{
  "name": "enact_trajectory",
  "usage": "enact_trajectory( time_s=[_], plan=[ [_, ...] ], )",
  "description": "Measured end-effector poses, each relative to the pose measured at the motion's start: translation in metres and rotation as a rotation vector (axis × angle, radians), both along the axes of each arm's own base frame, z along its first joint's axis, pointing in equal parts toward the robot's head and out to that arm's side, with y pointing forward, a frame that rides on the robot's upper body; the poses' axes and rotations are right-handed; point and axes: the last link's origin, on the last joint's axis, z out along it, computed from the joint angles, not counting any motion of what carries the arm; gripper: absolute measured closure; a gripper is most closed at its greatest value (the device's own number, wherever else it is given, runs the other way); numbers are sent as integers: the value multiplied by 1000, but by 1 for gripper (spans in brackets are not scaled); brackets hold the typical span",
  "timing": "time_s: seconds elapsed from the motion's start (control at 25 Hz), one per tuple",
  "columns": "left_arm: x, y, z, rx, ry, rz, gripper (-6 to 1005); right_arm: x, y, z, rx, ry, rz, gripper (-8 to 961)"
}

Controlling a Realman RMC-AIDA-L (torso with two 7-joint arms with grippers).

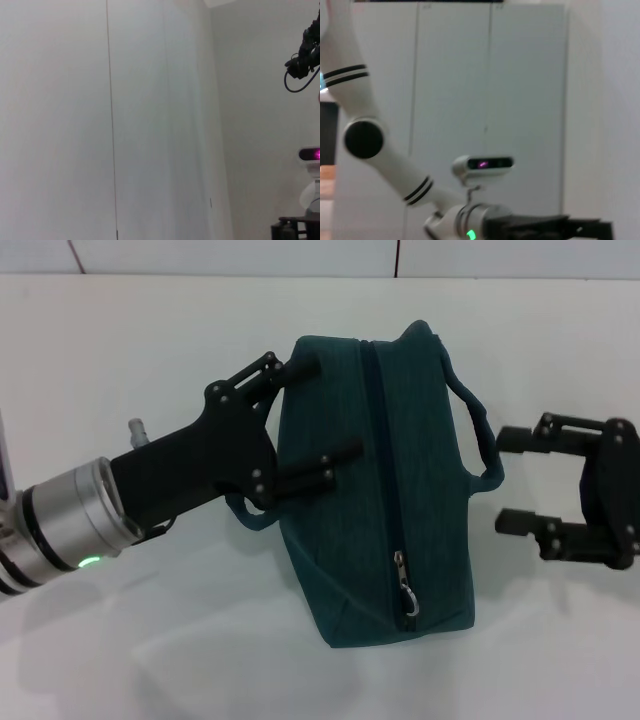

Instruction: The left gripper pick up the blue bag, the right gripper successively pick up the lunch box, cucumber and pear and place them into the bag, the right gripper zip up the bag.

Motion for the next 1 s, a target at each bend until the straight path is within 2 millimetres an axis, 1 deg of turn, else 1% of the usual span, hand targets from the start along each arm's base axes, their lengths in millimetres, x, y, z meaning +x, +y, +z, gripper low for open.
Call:
enact_trajectory(
  time_s=[0.24,0.44,0.64,0.84,1.0],
  plan=[
    [0,-3,-2,11,10,-20,129,0,-2,-4,28,11,-11,278],
    [1,-9,-8,-23,36,-59,129,0,-4,-10,77,8,10,278],
    [0,-13,-9,-16,40,-74,129,-2,-4,-8,95,19,23,278],
    [-3,-20,-8,-10,22,-75,129,-4,0,-8,132,41,4,278],
    [-3,-21,-7,-9,18,-75,129,-5,1,-9,134,39,2,278]
  ],
)
